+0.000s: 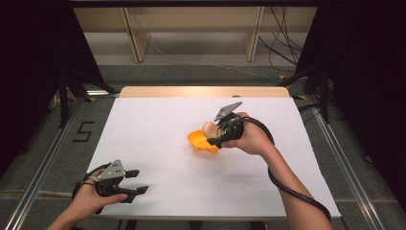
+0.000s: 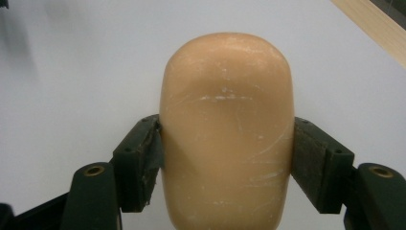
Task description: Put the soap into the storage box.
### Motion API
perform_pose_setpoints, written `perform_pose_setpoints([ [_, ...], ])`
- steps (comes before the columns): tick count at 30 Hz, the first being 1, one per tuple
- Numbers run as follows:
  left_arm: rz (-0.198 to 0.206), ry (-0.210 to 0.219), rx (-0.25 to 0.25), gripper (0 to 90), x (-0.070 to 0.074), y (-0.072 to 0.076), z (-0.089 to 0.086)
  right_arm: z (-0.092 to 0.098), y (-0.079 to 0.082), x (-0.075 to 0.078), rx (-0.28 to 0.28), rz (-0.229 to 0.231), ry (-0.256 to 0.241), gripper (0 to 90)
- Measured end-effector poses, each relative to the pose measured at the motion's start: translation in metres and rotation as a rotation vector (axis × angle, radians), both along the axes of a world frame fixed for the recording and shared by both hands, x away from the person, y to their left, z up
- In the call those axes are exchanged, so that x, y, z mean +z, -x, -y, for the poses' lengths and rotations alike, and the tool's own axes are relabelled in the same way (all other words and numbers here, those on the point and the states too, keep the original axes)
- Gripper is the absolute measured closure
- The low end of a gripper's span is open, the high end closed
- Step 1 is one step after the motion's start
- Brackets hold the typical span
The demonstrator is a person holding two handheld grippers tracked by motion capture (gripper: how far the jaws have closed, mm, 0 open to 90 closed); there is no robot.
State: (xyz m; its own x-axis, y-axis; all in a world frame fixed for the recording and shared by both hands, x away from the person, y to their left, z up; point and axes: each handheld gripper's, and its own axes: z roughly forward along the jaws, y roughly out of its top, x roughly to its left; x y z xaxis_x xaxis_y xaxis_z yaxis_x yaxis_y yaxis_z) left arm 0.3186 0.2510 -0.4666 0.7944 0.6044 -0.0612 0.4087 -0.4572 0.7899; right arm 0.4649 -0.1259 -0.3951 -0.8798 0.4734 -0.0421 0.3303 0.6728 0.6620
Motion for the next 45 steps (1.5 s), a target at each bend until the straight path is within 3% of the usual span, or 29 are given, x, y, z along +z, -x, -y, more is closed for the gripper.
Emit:
perform_pose_setpoints([
  [5, -0.008, 0.002, -0.002, 30.9, 0.0, 0.0, 0.0, -0.004, -0.004, -0.002, -0.006, -0.009, 0.002, 33.6],
  [6, -0.015, 0.009, 0.01, 30.9, 0.0, 0.001, 0.001, -0.005, -0.004, -0.002, -0.005, -0.028, 0.0, 33.6],
  [8, -0.008, 0.004, 0.009, 30.9, 0.0, 0.001, 0.0, -0.006, -0.007, -0.003, 0.009, -0.01, 0.007, 33.6],
  [12, -0.002, 0.001, 0.003, 30.9, 0.0, 0.0, 0.0, -0.008, -0.008, -0.004, 0.011, -0.029, 0.025, 33.6],
  [17, 0.002, -0.001, -0.005, 30.9, 0.0, 0.0, 0.0, -0.012, -0.014, -0.005, 0.06, -0.023, 0.037, 33.6],
  [22, 0.002, 0.0, -0.005, 30.9, 0.0, 0.0, 0.0, -0.013, -0.016, -0.006, 0.066, -0.03, 0.047, 33.6],
  [23, -0.016, 0.008, 0.011, 30.9, 0.0, 0.001, 0.001, -0.015, -0.015, -0.007, 0.067, -0.045, 0.046, 33.5],
  [26, 0.003, -0.001, -0.007, 30.9, 0.0, 0.0, 0.0, -0.015, -0.017, -0.008, 0.077, -0.032, 0.054, 33.5],
  [30, -0.006, 0.0, -0.001, 30.9, 0.0, 0.0, 0.0, -0.017, -0.018, -0.01, 0.095, -0.043, 0.064, 33.5],
  [31, -0.005, -0.001, -0.005, 30.9, 0.0, 0.0, 0.0, -0.017, -0.019, -0.01, 0.097, -0.026, 0.068, 33.5],
  [38, -0.005, 0.0, -0.002, 30.9, 0.0, 0.0, 0.0, -0.021, -0.019, -0.013, 0.097, -0.055, 0.081, 33.5],
  [39, -0.001, -0.003, -0.009, 30.9, 0.001, 0.0, -0.001, -0.022, -0.021, -0.014, 0.108, -0.036, 0.086, 33.5],
  [45, -0.02, 0.006, 0.006, 30.9, 0.001, 0.001, 0.0, -0.024, -0.023, -0.016, 0.116, -0.036, 0.096, 33.4],
])
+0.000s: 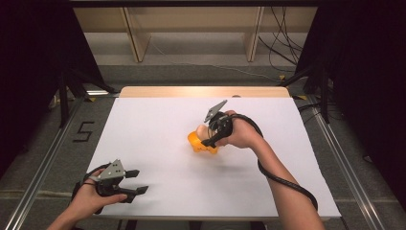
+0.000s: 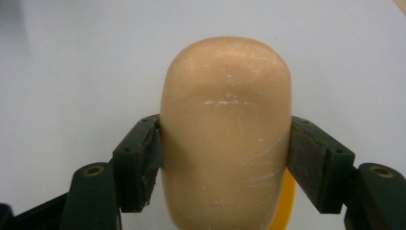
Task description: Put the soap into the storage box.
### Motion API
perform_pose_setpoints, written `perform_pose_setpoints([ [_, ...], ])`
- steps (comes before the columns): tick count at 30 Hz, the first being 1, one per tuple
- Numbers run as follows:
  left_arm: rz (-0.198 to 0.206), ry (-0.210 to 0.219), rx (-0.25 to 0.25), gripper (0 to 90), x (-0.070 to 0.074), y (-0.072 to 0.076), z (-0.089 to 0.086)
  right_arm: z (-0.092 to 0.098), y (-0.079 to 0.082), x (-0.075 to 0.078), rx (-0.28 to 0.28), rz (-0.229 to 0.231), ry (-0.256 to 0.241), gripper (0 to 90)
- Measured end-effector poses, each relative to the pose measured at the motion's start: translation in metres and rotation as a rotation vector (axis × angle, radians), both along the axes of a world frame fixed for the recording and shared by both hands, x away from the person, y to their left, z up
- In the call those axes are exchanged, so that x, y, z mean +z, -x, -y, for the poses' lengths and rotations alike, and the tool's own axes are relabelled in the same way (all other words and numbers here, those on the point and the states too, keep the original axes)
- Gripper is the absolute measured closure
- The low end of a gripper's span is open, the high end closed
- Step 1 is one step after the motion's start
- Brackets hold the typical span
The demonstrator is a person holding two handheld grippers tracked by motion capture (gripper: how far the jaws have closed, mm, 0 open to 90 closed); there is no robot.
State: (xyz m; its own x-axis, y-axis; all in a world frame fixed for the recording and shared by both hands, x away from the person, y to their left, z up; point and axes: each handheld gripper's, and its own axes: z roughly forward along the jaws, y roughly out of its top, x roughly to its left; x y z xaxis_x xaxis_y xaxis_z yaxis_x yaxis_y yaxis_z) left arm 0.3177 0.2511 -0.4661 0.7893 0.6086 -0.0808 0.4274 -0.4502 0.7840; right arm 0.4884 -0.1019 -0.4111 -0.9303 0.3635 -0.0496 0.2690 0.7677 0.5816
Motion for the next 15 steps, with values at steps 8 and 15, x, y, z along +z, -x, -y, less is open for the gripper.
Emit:
perform_pose_setpoints([
  [8, 0.019, -0.007, -0.015, 30.9, 0.0, -0.0011, -0.0003, 0.0, -0.0025, -0.0022, 0.016, -0.001, 0.008, 33.5],
  [15, 0.017, -0.007, -0.015, 30.9, -0.0001, -0.0012, -0.0002, -0.0016, -0.0043, -0.0048, 0.014, -0.001, 0.016, 33.5],
])
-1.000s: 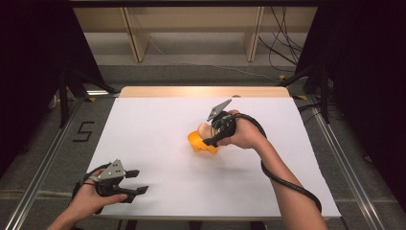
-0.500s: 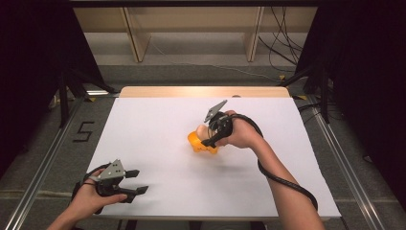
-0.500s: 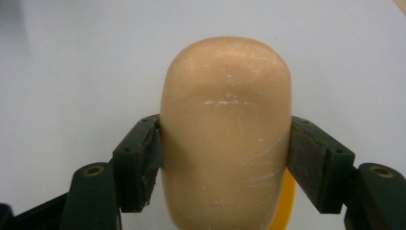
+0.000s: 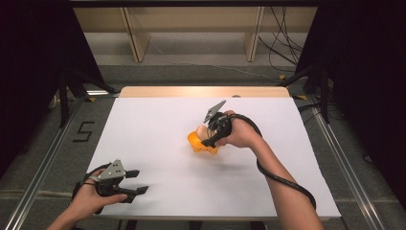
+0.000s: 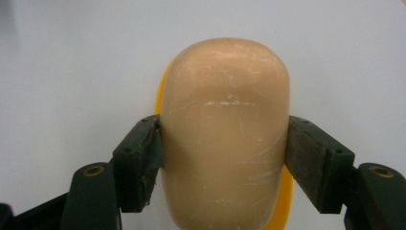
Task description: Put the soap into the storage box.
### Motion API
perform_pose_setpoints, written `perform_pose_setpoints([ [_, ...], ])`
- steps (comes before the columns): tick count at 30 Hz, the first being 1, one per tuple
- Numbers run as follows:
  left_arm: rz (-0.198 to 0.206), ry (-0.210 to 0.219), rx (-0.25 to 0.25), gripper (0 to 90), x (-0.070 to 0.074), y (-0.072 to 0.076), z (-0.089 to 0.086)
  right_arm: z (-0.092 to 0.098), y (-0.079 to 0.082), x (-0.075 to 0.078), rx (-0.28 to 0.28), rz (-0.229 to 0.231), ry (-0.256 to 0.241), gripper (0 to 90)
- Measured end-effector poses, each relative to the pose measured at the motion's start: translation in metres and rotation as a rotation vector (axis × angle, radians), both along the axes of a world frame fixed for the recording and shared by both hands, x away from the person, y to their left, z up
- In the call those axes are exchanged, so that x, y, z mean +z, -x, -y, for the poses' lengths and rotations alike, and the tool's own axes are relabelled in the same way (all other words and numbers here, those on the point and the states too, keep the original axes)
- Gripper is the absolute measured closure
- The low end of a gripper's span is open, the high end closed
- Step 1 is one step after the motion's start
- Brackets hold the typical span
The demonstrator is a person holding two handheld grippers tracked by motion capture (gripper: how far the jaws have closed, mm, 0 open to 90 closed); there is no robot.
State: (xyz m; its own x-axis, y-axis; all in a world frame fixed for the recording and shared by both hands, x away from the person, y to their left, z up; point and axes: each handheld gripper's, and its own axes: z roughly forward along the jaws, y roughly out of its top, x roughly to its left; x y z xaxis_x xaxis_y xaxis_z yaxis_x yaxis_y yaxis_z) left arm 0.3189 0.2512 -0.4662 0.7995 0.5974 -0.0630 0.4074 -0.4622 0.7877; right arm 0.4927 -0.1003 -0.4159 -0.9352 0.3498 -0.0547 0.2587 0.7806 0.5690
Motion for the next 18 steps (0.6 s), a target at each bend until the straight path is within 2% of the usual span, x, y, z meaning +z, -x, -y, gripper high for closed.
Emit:
perform_pose_setpoints([
  [4, -0.003, 0.003, 0.003, 30.8, -0.0002, 0.0002, 0.0, -0.0014, -0.0011, -0.0015, 0.004, 0.006, 0.003, 33.4],
  [5, -0.002, 0.001, 0.001, 30.8, -0.0003, 0.0001, -0.0001, -0.0012, -0.0003, -0.0012, -0.008, -0.005, 0.009, 33.4],
  [6, -0.012, 0.007, 0.009, 30.8, -0.0005, 0.0007, 0.0004, -0.0014, -0.0013, -0.0023, 0.004, 0.002, 0.01, 33.4],
  [8, -0.014, 0.009, 0.015, 30.8, -0.0009, 0.0009, 0.001, -0.0013, -0.0005, -0.0031, -0.007, -0.006, 0.029, 33.3],
  [9, 0.001, 0.0, -0.002, 30.8, -0.0004, 0.0001, 0.0001, -0.0012, -0.0006, -0.0038, -0.013, -0.002, 0.031, 33.2],
  [12, -0.015, 0.009, 0.015, 30.8, -0.0009, 0.001, 0.0011, -0.0001, -0.0002, -0.0059, -0.028, -0.011, 0.04, 35.1],
  [13, -0.014, 0.008, 0.015, 30.8, -0.0009, 0.0009, 0.001, 0.0001, 0.0006, -0.0061, -0.032, -0.016, 0.033, 36.2],
  [15, -0.004, 0.002, 0.002, 30.8, -0.0006, 0.0005, 0.0008, 0.0011, -0.0004, -0.0034, -0.038, -0.01, -0.011, 36.6],
  [16, -0.005, 0.012, 0.007, 30.8, -0.001, 0.0009, 0.0016, 0.0011, 0.0001, -0.0022, -0.041, -0.012, -0.003, 37.4],
  [17, 0.001, -0.011, -0.001, 30.8, -0.0003, 0.0003, 0.0003, 0.0011, 0.0, -0.0017, -0.035, -0.005, 0.003, 38.1],
  [18, 0.0, -0.008, 0.001, 30.8, -0.0002, 0.0004, 0.0004, 0.001, 0.0005, -0.0014, -0.029, -0.006, 0.003, 38.8],
])
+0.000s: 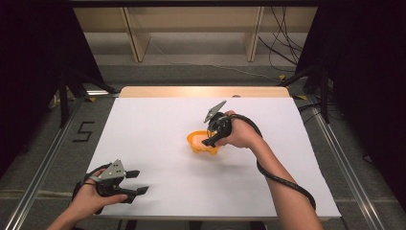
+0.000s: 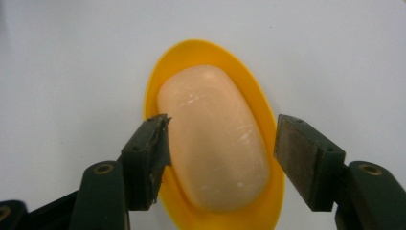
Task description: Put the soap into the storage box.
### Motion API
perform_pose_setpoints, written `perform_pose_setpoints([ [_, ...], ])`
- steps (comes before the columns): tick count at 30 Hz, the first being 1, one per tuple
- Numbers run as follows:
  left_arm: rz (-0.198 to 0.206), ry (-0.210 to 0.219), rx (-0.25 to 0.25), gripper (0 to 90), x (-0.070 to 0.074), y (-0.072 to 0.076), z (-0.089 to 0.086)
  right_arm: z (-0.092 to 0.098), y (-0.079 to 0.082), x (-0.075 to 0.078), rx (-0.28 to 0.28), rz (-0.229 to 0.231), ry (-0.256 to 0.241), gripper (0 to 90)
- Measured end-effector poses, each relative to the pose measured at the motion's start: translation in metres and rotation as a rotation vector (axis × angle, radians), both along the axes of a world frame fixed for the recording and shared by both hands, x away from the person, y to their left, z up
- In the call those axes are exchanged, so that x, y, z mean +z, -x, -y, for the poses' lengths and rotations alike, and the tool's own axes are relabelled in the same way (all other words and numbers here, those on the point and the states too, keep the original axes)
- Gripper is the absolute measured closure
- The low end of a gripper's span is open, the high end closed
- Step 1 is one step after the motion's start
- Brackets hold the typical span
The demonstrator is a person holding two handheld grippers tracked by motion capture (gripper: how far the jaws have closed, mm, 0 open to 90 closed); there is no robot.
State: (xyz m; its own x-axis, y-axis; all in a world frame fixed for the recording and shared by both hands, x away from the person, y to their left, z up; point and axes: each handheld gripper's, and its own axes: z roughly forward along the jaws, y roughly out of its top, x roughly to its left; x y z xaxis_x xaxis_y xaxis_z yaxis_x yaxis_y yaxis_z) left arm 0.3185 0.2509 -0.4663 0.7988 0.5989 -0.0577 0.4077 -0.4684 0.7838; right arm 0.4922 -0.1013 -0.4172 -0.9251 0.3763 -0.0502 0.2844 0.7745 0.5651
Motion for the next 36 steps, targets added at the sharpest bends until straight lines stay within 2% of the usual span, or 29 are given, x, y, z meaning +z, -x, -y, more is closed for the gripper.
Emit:
perform_pose_setpoints([
  [1, -0.017, 0.012, 0.014, 30.8, 0.0, 0.001, 0.001, 0.0, 0.001, 0.0, 0.005, 0.002, -0.003, 39.8],
  [3, -0.017, 0.018, 0.012, 30.8, -0.001, 0.001, 0.0, 0.0, 0.003, 0.0, 0.001, -0.015, -0.013, 43.1],
  [5, -0.014, 0.018, 0.015, 30.8, -0.001, 0.001, 0.001, 0.001, 0.005, 0.001, 0.0, 0.002, -0.023, 46.9],
  [6, -0.022, 0.03, 0.015, 30.8, -0.001, 0.001, 0.002, 0.001, 0.006, 0.001, -0.013, 0.001, -0.034, 48.9],
  [7, -0.016, 0.012, 0.012, 30.8, 0.0, 0.001, 0.001, 0.002, 0.007, 0.002, -0.022, 0.005, -0.035, 50.6],
  [8, -0.008, 0.013, 0.007, 30.8, 0.0, 0.001, 0.0, 0.003, 0.01, 0.003, -0.05, -0.007, -0.04, 52.9],
  [9, -0.001, 0.011, 0.0, 30.8, 0.0, 0.001, 0.0, 0.005, 0.011, 0.004, -0.05, 0.007, -0.048, 54.5],
  [12, 0.006, 0.009, 0.003, 30.8, 0.0, 0.0, 0.0, 0.01, 0.018, 0.008, -0.084, 0.011, -0.086, 58.3],
  [14, -0.015, 0.012, 0.018, 30.8, 0.0, 0.001, 0.001, 0.014, 0.023, 0.009, -0.119, 0.005, -0.118, 60.0],
  [15, -0.01, 0.009, 0.013, 30.8, 0.0, 0.001, 0.001, 0.016, 0.024, 0.01, -0.106, 0.007, -0.121, 59.9],
  [16, 0.001, 0.018, 0.007, 30.8, 0.0, 0.001, 0.001, 0.018, 0.029, 0.011, -0.142, -0.01, -0.122, 59.7],
  [17, -0.018, 0.03, 0.023, 30.8, -0.001, 0.002, 0.002, 0.019, 0.031, 0.01, -0.154, 0.008, -0.133, 59.5],
  [18, -0.014, 0.008, 0.017, 30.8, 0.0, 0.001, 0.0, 0.022, 0.032, 0.01, -0.147, 0.024, -0.135, 59.2],
  [20, -0.015, 0.014, 0.019, 30.8, 0.0, 0.001, 0.001, 0.027, 0.039, 0.011, -0.172, 0.023, -0.146, 57.7],
  [22, -0.02, 0.014, 0.014, 30.8, 0.0, 0.001, 0.0, 0.033, 0.047, 0.01, -0.219, 0.015, -0.174, 55.9],
  [24, -0.018, 0.03, 0.025, 30.8, -0.001, 0.002, 0.002, 0.039, 0.05, 0.007, -0.223, 0.043, -0.192, 53.6],
  [25, -0.019, 0.03, 0.026, 30.9, -0.001, 0.002, 0.002, 0.042, 0.055, 0.006, -0.258, 0.037, -0.199, 53.5],
  [26, -0.016, 0.02, 0.024, 30.8, -0.001, 0.002, 0.002, 0.046, 0.057, 0.005, -0.263, 0.045, -0.209, 53.1],
  [27, -0.01, -0.003, 0.017, 30.8, -0.001, 0.001, 0.0, 0.05, 0.059, 0.006, -0.262, 0.032, -0.192, 52.6],
  [28, -0.01, 0.001, 0.016, 30.8, -0.001, 0.001, 0.001, 0.054, 0.063, 0.003, -0.279, 0.041, -0.222, 51.8],
  [29, -0.001, 0.019, 0.012, 30.8, -0.001, 0.001, 0.001, 0.057, 0.066, 0.001, -0.3, 0.044, -0.229, 51.5],
  [31, -0.002, 0.019, 0.014, 30.8, -0.001, 0.001, 0.001, 0.063, 0.068, 0.001, -0.287, 0.05, -0.214, 51.0],
  [32, 0.003, -0.013, 0.002, 30.8, 0.0, 0.0, 0.0, 0.065, 0.072, -0.002, -0.31, 0.058, -0.234, 50.6],
  [34, -0.003, 0.016, 0.015, 30.9, -0.001, 0.001, 0.002, 0.079, 0.081, -0.006, -0.341, 0.058, -0.248, 48.4],
  [35, -0.003, 0.015, 0.016, 30.8, -0.001, 0.001, 0.002, 0.082, 0.083, -0.007, -0.335, 0.055, -0.243, 47.8],
  [36, -0.003, 0.013, 0.017, 30.9, -0.001, 0.001, 0.002, 0.084, 0.085, -0.008, -0.351, 0.048, -0.245, 47.6],
])
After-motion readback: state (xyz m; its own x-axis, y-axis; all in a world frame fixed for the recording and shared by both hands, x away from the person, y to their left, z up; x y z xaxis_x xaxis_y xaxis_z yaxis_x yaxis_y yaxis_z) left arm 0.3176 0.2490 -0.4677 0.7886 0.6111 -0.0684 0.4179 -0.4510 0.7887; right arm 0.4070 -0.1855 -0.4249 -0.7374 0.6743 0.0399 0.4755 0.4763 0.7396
